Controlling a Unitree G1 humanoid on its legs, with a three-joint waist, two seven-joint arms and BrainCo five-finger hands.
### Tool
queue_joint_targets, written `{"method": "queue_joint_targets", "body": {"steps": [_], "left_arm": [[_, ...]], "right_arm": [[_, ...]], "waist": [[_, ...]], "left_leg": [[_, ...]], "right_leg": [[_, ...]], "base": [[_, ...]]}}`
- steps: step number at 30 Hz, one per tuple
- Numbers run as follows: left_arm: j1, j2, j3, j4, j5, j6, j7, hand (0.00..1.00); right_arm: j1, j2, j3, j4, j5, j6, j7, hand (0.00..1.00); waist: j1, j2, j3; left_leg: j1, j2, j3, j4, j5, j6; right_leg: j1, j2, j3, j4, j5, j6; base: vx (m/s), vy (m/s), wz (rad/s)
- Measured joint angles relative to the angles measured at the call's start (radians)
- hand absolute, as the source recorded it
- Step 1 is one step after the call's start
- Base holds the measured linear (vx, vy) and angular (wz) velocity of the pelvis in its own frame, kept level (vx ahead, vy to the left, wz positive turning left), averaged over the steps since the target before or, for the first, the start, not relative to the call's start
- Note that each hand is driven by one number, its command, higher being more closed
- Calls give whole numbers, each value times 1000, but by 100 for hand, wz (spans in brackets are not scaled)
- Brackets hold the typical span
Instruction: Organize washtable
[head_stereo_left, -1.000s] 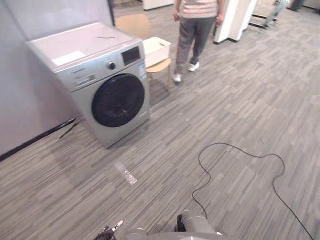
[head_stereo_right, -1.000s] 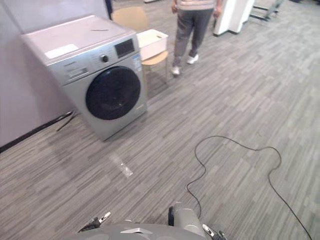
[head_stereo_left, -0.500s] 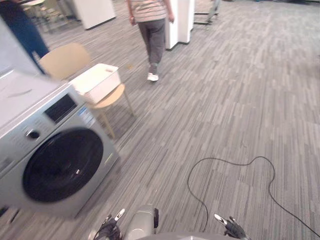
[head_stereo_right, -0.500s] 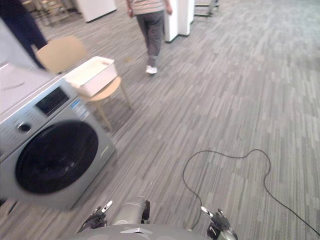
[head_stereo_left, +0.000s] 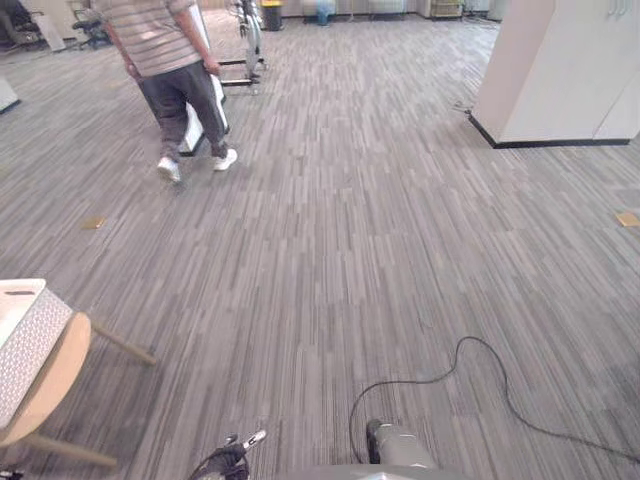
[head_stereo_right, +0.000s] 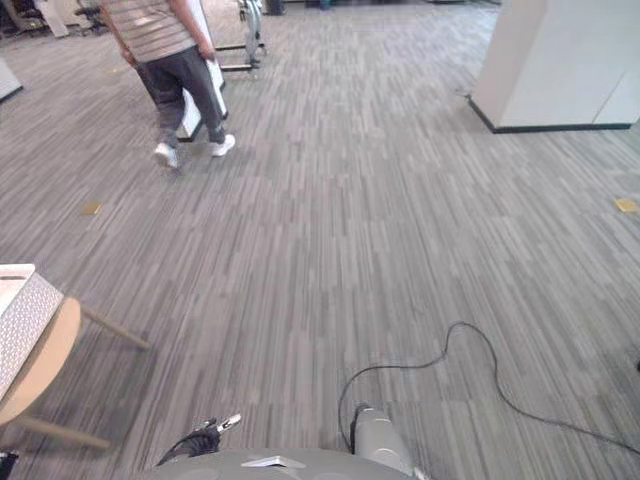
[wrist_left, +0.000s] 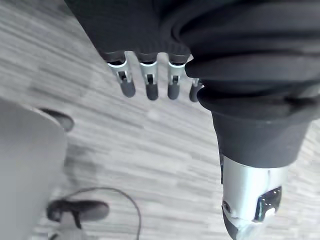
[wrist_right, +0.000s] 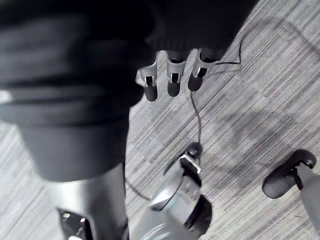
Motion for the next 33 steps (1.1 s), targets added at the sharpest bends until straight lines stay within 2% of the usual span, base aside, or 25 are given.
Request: {"method": "queue_joint_targets", "body": {"steps": [1, 3, 4, 5, 7, 8, 10, 11, 12, 14, 16, 17, 18, 19, 20, 22, 24, 25, 26, 27, 28, 29, 31, 32, 33], "left_arm": [[17, -31, 67, 0, 3, 1, -6, 0], [10, -33, 128, -8, 13, 1, -17, 0], [11, -25, 138, -4, 12, 5, -18, 0], [14, -18, 136, -6, 12, 5, -20, 0], [26, 1, 107, -5, 13, 6, -22, 0], [53, 13, 81, -5, 15, 9, -32, 0], [84, 12, 85, -3, 34, 13, -35, 0], [97, 18, 73, 3, 38, 23, -34, 0], [106, 20, 68, 3, 39, 28, -34, 0], [126, 13, 66, -6, 38, 27, -26, 0], [147, 14, 59, 4, 36, 29, -17, 0], [166, 18, 81, 9, 34, 30, -14, 0], [176, 42, 79, 12, 32, 29, -10, 0], [171, 47, 77, 13, 32, 29, -10, 0], [160, 56, 61, 14, 30, 30, -12, 0], [153, 72, 26, 14, 31, 29, -18, 0], [132, 80, 9, 33, 33, 39, -21, 0], [125, 77, 6, 38, 33, 40, -26, 0], [125, 71, 13, 33, 33, 40, -32, 0], [125, 66, 19, 30, 33, 40, -32, 0], [128, 50, 71, 25, 33, 39, -33, 0], [128, 43, 104, 21, 33, 37, -33, 0], [131, 43, 135, 21, 33, 38, -32, 0], [136, 42, 175, 15, 35, 36, -32, 0], [130, 33, 192, 13, 35, 36, -30, 0]], "right_arm": [[1, -17, -1, -1, -2, 0, 0, 0], [-26, -27, -1, -2, -3, -2, 4, 0], [-43, -28, 15, -5, -4, -2, 8, 0], [-57, -38, 35, -8, -4, -4, 9, 0], [-76, -48, 83, -15, -4, -4, 9, 0], [-99, -45, 124, -32, -4, -6, 8, 0], [-140, -40, 126, -24, -1, -13, 9, 0], [-158, -28, 127, -29, 1, -24, 8, 0], [-155, -24, 135, -34, 3, -25, 7, 0], [-129, -21, 128, -32, 11, -25, -1, 0], [-84, -16, 97, -28, 10, -23, -3, 0], [-72, -9, 81, -30, 10, -23, 0, 0], [-59, 11, 62, -21, 10, -22, 1, 0], [-60, 20, 39, -20, 9, -20, 4, 0], [-60, 31, 9, -20, 7, -19, 11, 0], [-59, 31, 2, -29, 7, -19, 22, 0], [-60, 31, 1, -37, 7, -21, 24, 0], [-66, 27, 2, -40, 9, -21, 24, 0], [-70, 23, 11, -43, 10, -23, 24, 0], [-70, 21, 18, -46, 10, -25, 24, 0], [-66, 23, 32, -59, 11, -24, 23, 0], [-63, 23, 47, -71, 11, -25, 23, 0], [-56, 24, 54, -68, 15, -26, 23, 0], [-40, 32, 94, -67, 25, -25, 22, 0], [-38, 25, 95, -63, 31, -24, 23, 0]], "waist": [[-2, 28, -25], [7, 27, -16], [13, 21, -6], [36, 32, 4], [53, 31, 9], [68, 19, 14], [82, 3, 31], [87, -4, 35], [88, -6, 31], [86, -3, 34], [102, -19, 30], [104, -39, 14], [89, -72, -9], [84, -74, -12], [61, -87, -5], [57, -84, -3], [42, -67, 7], [39, -61, 22], [39, -45, 28], [39, -38, 28], [38, -33, 25], [37, -36, 25], [35, -51, 26], [34, -74, 15], [34, -75, 12]], "left_leg": [[-37, 26, -13, 105, -6, -16], [-163, 23, -78, 422, 50, -87], [-272, 17, -129, 696, 150, -131], [-336, 16, -131, 889, 148, -116], [-389, 1, -98, 984, 123, -76], [-454, -31, -58, 933, 98, -40], [-512, -64, -24, 781, 68, -41], [-575, -75, -10, 566, 76, -40], [-586, -75, -6, 446, 97, -54], [-628, -78, 11, 108, 201, -78], [-627, -93, 66, 115, 304, -30], [-603, -116, 95, 123, 385, 38], [-567, -159, 93, 110, 387, 40], [-538, -177, 85, 100, 380, 49], [-476, -205, 52, 87, 359, 66], [-381, -213, 22, 66, 321, 73], [-281, -209, -18, 23, 298, 78], [-201, -197, -35, -17, 290, 81], [-139, -182, -45, -53, 278, 85], [-121, -169, -47, -64, 263, 84], [-86, -148, -57, -66, 223, 75], [-72, -138, -66, -58, 198, 66], [-45, -136, -82, -45, 169, 44], [-27, -149, -102, -29, 131, 25], [-18, -141, -119, -20, 111, 18]], "right_leg": [[23, 25, -9, -22, -20, -25], [70, 33, -8, -33, -26, -70], [137, 49, -7, -64, -46, -104], [222, 77, 13, -99, -65, -134], [321, 99, 56, -142, -85, -166], [395, 103, 113, -179, -101, -188], [447, 93, 173, -198, -119, -194], [488, 83, 209, -237, -148, -185], [499, 79, 214, -248, -162, -185], [563, 69, 213, -289, -217, -169], [634, 35, 217, -266, -251, -114], [596, 26, 218, -108, -249, -95], [526, 19, 214, 84, -188, 17], [498, 25, 225, 178, -121, 107], [453, 50, 258, 344, -13, 238], [347, 55, 232, 539, 18, 222], [239, -1, 131, 626, -38, 120], [191, -29, 102, 596, -84, 57], [140, -43, 95, 506, -110, 14], [117, -42, 98, 437, -119, 2], [93, -41, 107, 184, -118, 17], [96, -39, 112, 9, -98, 36], [122, -35, 135, -228, 17, 21], [130, -38, 139, -274, 162, 16], [131, -34, 133, -254, 151, 17]], "base": [[753, -204, 7], [393, -265, -12], [248, -307, -38], [202, -252, -53], [33, -103, -85], [-138, -47, -120], [-268, -24, -115], [-315, -21, -79], [-353, -14, -54], [-79, 55, 7], [408, 159, -4], [647, 206, -1], [625, 213, 15], [499, 203, 52], [314, 173, 50], [255, 152, 39], [98, 97, 36], [172, 60, 28], [221, 40, 20], [51, 24, 12], [-216, 0, 16], [-327, -39, 21], [-94, -147, 31], [118, -195, 47], [284, -217, 43]]}}
